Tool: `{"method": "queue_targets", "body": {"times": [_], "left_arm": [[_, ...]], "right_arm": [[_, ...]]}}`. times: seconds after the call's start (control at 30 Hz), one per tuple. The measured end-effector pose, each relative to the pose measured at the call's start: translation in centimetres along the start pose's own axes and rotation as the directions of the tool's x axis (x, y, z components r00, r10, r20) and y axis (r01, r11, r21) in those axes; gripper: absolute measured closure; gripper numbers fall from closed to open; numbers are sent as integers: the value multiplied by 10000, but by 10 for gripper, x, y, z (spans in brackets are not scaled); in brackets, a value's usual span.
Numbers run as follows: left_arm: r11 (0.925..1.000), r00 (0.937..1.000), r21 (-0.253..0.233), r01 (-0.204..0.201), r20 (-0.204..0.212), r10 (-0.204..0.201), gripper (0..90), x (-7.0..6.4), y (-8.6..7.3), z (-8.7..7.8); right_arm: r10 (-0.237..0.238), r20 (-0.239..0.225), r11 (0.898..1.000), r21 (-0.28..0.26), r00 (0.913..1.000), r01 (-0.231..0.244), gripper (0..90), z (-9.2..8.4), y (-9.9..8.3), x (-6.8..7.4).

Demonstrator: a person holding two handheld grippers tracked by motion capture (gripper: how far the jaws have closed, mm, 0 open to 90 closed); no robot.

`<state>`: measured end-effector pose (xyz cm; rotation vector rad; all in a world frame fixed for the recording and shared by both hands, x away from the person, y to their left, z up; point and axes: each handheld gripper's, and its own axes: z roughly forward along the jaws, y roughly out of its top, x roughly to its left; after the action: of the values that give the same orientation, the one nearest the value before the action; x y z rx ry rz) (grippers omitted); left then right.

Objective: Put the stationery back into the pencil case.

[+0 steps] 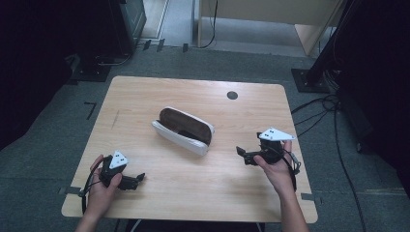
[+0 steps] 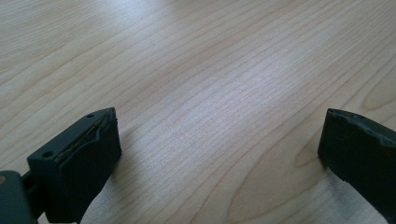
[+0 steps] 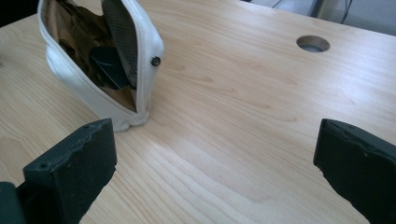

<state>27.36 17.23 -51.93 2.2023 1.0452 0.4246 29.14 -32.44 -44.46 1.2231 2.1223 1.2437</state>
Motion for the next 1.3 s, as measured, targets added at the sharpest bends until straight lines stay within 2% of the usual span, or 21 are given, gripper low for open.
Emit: {"method": "queue_targets", "body": {"times": [0.27,0.43,0.67,0.8,0.93,1.3], "left_arm": [[10000,10000,-3,-1,-1,1,0,0,0,0],[10000,10000,-4,1,-4,-1,0,0,0,0],[10000,10000,-7,1,-8,-1,0,0,0,0],[10000,10000,-7,0,-9,0,0,0,0,0],[9999,9999,-26,112,-87,-112,0,-1,1,1],[10000,10000,-38,12,20,-12,0,-2,1,1]], "right_arm": [[335,356,9993,151,9988,-341,0,-10,-23,-11],[591,542,9972,429,9968,-614,0,-16,-39,-19],[588,967,9951,736,9936,-660,0,-24,-56,-25],[736,1201,9924,898,9900,-847,0,-28,-66,-29],[768,1327,9901,1066,9882,-913,0,-31,-75,-33],[1260,1560,9805,1307,9797,-1469,0,-39,-102,-40]]}}
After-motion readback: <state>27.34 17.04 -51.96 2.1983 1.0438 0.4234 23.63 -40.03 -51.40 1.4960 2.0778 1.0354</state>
